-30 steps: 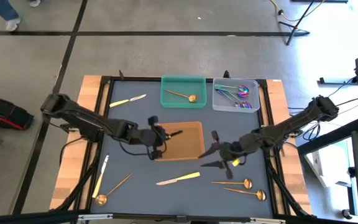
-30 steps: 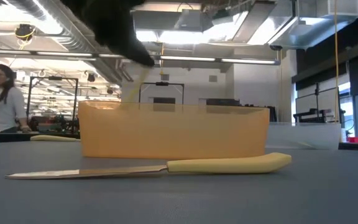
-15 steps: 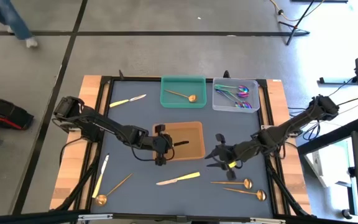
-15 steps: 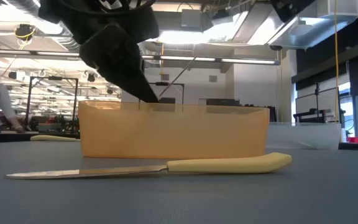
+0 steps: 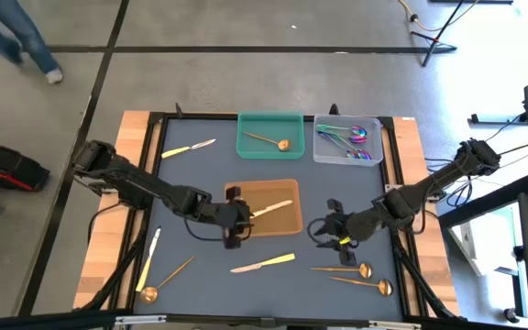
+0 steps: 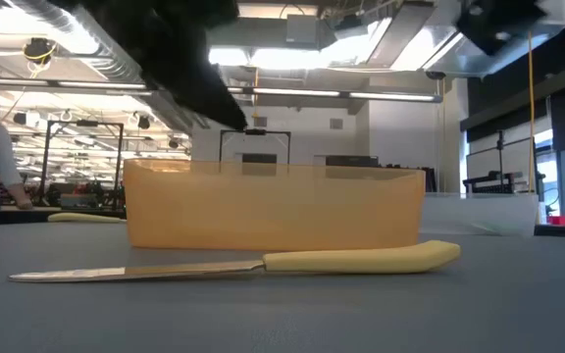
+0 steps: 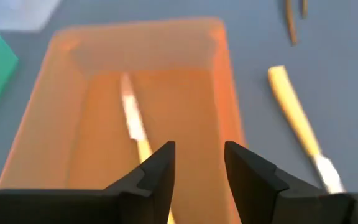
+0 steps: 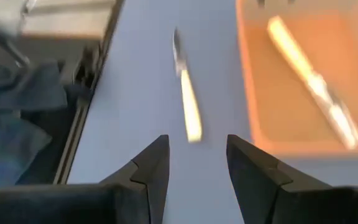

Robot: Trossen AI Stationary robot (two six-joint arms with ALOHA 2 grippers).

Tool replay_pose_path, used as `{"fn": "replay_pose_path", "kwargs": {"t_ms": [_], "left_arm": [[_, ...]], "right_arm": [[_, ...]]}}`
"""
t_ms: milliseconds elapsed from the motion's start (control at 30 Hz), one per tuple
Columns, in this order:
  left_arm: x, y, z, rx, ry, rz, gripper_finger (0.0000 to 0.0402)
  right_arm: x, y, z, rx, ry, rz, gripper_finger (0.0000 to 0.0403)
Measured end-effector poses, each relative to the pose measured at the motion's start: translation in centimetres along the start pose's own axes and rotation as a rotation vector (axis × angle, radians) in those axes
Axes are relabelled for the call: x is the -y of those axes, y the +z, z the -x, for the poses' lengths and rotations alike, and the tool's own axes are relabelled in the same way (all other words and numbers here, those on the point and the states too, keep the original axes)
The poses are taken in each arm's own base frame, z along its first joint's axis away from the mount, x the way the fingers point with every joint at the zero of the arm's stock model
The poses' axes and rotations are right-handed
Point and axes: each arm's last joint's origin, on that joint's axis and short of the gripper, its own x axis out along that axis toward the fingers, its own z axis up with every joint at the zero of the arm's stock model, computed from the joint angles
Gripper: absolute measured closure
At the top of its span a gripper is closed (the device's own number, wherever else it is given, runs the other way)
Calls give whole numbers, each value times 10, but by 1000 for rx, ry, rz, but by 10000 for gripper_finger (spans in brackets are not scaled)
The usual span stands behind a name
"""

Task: Sort silverware by color (type)
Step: Put the gold spoon into the green bin

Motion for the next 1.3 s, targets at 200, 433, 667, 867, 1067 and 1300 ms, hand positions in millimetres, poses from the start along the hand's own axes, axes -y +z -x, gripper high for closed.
{"fn": "replay_pose_path", "kwargs": {"t_ms": [200,433,667,867,1067,1300], "left_arm": [[33,11,11,214,-28,21,268],[48,16,13,319,-82,51,267],[58,12,6,339,-97,119,267],[62,12,8,364,-76,139,267],[63,11,9,364,-77,149,267],[64,11,9,361,-77,147,267]], "right_arm": [[-21,-31,3,-189,-32,-15,254],[-55,-68,-1,-316,-21,64,253],[-65,-113,-21,-458,-93,63,253],[-63,-131,-39,-496,-114,60,253],[-61,-140,-51,-496,-168,84,253],[-62,-146,-62,-493,-197,124,269]]}}
